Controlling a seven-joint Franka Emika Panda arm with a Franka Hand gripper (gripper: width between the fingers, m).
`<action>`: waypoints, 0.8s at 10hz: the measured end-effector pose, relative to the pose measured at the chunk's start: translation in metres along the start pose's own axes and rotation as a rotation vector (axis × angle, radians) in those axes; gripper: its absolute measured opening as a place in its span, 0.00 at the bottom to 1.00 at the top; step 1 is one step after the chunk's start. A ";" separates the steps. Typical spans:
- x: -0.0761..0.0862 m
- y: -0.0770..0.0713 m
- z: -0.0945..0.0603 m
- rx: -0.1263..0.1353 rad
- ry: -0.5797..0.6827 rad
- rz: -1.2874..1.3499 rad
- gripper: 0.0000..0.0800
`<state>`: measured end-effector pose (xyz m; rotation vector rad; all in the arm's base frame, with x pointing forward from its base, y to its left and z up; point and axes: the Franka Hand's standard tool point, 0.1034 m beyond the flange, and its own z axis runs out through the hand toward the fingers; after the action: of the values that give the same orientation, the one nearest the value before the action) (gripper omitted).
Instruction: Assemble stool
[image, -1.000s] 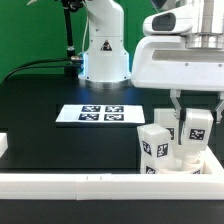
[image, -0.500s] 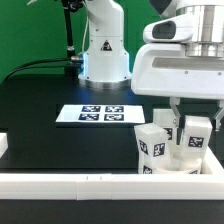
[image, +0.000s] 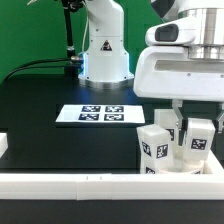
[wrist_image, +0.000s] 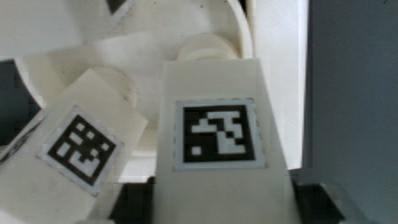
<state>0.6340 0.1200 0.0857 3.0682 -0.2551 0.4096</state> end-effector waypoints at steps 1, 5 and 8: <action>0.000 0.000 0.000 0.000 0.000 -0.001 0.42; 0.000 0.000 0.001 -0.001 -0.001 -0.001 0.79; -0.001 0.000 0.001 -0.001 -0.001 -0.001 0.81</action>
Offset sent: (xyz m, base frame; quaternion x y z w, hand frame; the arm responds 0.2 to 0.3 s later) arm 0.0000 0.0000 0.0000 0.0000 0.0000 0.0000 1.0000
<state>0.6336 0.1198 0.0848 3.0678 -0.2533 0.4075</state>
